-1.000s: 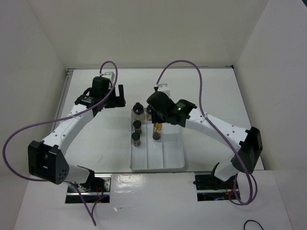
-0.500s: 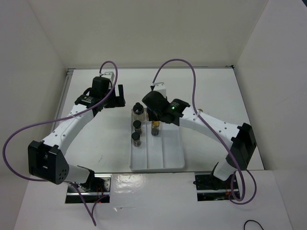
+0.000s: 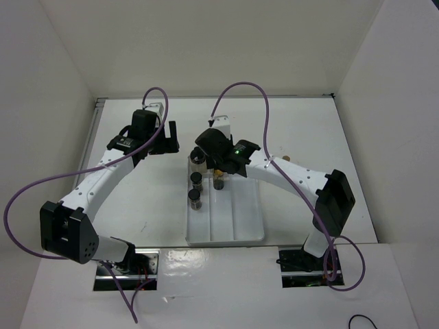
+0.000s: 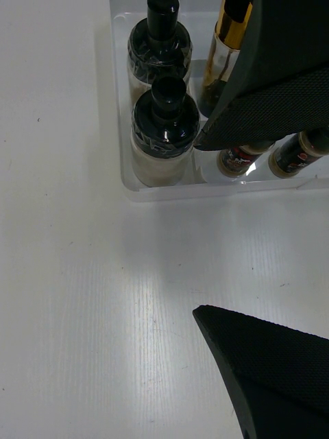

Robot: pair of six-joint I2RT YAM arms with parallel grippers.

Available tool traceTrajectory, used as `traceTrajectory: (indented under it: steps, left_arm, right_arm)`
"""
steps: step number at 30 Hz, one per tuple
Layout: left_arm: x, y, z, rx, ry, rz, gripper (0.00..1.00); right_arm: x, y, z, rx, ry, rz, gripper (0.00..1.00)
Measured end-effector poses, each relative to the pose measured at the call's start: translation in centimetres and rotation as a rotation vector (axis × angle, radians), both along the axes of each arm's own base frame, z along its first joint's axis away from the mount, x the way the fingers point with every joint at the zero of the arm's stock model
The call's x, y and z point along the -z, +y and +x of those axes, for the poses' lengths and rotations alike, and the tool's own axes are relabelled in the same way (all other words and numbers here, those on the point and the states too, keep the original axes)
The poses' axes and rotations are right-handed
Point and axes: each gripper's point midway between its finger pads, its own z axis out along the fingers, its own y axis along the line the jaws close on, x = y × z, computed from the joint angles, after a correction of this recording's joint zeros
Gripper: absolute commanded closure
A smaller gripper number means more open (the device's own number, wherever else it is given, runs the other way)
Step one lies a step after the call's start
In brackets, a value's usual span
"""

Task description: Organize the condiment bottles

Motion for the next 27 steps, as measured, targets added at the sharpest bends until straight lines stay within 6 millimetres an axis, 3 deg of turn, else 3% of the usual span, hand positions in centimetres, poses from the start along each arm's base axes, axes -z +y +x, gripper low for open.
traceTrajectory:
  steps: [3,9,13,16,20,24,25,27]
  left_arm:
    - [0.0,0.0,0.0,0.0,0.0,0.0,0.01]
    - [0.0,0.0,0.0,0.0,0.0,0.0,0.01]
    - [0.0,0.0,0.0,0.0,0.0,0.0,0.01]
    - [0.0,0.0,0.0,0.001,0.0,0.0,0.01]
    - [0.0,0.0,0.0,0.001,0.0,0.0,0.01]
    - [0.0,0.0,0.0,0.0,0.0,0.0,0.01]
    - [0.1,0.0,0.0,0.001,0.001,0.0,0.01]
    - [0.1,0.0,0.0,0.0,0.002,0.0,0.01]
  right_arm:
    - [0.0,0.0,0.0,0.003,0.0,0.002,0.9]
    - [0.1,0.0,0.0,0.007,0.001,0.005,0.48]
    - [0.4,0.0,-0.1,0.014,0.006,0.013,0.13]
    - [0.8,-0.1,-0.3,0.017,0.017,0.01,0.01]
    - [-0.4,-0.1,-0.5,0.012,0.007,0.041,0.01]
    - [-3.9,-0.8,-1.0,0.01,-0.041,0.108,0.01]
    - [-5.0,-1.1,-1.2,0.01,-0.056,0.127,0.37]
    - [-7.4,-1.7,-1.4,0.01,-0.095,0.167,0.78]
